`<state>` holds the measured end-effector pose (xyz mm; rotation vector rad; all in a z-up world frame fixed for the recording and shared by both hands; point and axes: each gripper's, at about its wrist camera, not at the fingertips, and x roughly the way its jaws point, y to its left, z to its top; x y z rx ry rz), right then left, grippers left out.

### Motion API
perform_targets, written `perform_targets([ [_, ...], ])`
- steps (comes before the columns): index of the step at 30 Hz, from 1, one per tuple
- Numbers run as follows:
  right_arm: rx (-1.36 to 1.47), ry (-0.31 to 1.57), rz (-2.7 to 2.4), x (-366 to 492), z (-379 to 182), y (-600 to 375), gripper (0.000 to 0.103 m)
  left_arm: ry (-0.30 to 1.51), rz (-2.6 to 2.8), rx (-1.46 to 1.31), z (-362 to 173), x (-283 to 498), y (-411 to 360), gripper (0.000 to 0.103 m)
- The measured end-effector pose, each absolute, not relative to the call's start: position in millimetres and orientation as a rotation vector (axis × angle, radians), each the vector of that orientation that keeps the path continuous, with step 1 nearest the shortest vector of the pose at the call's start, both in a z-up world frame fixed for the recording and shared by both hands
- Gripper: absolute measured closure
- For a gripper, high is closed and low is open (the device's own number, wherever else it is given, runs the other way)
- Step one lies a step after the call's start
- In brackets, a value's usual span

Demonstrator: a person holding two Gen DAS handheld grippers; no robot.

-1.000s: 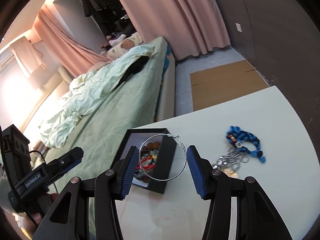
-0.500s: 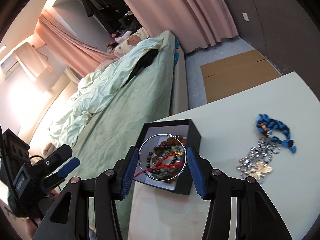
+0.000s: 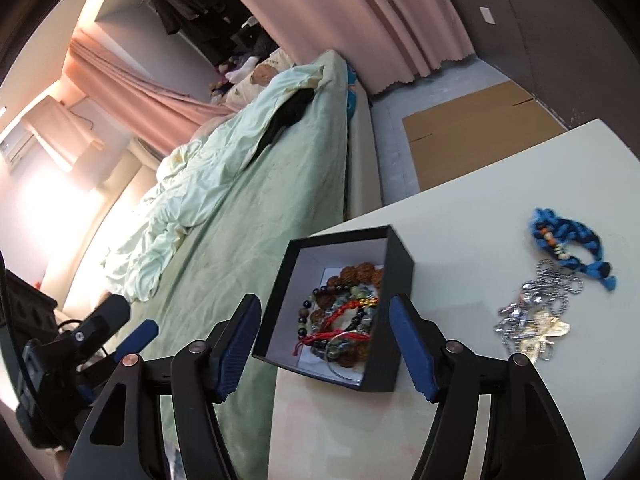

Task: Organize jewelry
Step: 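Carry the silver hoop over the black box and open the right gripper, then move both grippers back over the silver chains and blue bracelet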

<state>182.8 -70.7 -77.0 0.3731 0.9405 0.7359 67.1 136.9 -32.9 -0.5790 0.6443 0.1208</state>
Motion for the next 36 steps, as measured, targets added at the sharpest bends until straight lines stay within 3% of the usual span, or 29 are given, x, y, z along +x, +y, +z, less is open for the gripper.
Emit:
perform_targets([
  [27,0.403,0.969,0.504,193.6,-70.3,-202.6,0.036,0.695,-0.021,-0.375,-38.7,103.7,35.4,0.009],
  [31,0.423,1.001,0.447,193.4,-77.7,-220.0,0.036,0.706,-0.056,-0.324,-39.8,115.6,13.6,0.022],
  [33,0.435,1.017,0.422,194.1,-81.3,-228.1,0.036,0.730,-0.085,-0.295,-42.8,124.0,1.9,0.033],
  [36,0.455,1.049,0.383,195.9,-88.0,-239.1,0.036,0.759,-0.108,-0.257,-48.9,134.0,-13.2,0.037],
])
